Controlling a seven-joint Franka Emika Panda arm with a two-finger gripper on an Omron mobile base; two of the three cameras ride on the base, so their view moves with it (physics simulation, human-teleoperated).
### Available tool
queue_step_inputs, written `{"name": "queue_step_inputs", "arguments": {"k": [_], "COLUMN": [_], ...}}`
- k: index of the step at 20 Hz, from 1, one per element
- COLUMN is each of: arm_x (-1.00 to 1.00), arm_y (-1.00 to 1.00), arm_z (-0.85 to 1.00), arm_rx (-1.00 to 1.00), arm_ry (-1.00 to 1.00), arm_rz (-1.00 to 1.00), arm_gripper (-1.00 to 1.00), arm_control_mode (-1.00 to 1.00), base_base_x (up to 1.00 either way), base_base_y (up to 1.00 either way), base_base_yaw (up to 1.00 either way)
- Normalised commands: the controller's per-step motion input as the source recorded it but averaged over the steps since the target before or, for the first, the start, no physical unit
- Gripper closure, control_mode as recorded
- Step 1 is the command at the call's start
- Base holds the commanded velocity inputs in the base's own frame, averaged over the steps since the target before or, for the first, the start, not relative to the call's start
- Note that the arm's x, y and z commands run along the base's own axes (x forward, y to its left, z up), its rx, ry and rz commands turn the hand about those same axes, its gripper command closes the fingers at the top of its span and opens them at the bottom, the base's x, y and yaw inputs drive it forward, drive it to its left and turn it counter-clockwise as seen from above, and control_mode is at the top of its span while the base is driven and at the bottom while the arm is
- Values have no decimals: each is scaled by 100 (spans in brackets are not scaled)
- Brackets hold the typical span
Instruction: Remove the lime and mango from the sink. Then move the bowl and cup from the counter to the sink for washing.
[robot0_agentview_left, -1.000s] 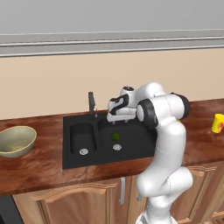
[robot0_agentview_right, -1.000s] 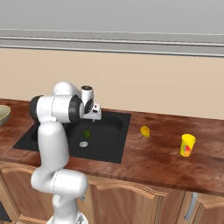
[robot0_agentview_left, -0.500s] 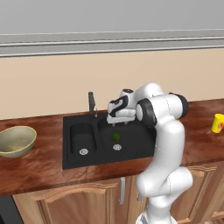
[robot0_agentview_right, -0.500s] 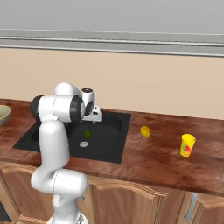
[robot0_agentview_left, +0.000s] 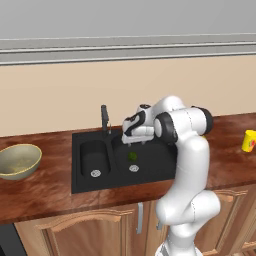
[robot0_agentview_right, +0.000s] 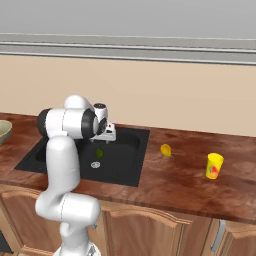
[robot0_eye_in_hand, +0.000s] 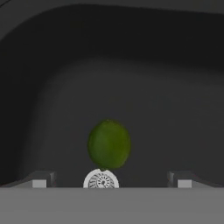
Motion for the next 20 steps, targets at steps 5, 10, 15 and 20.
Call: {"name": "queue_step_inputs", "arguments": {"k": [5,10,15,20], "arm_x": [1,0,1,2], "arm_y": [2,4,5,4], "arm_z": [-14,-15,-15,-15], "arm_rx": [1,1,0,0], "arm_ry": [0,0,0,0], "arm_rz": [0,0,0,0], "arm_gripper": [-100,-100,-100,-100], "arm_control_mode": [-100,-100,-100,-100], "base_base_x": [0,0,0,0], "base_base_y": [0,0,0,0], "base_base_yaw": [0,0,0,0]}}
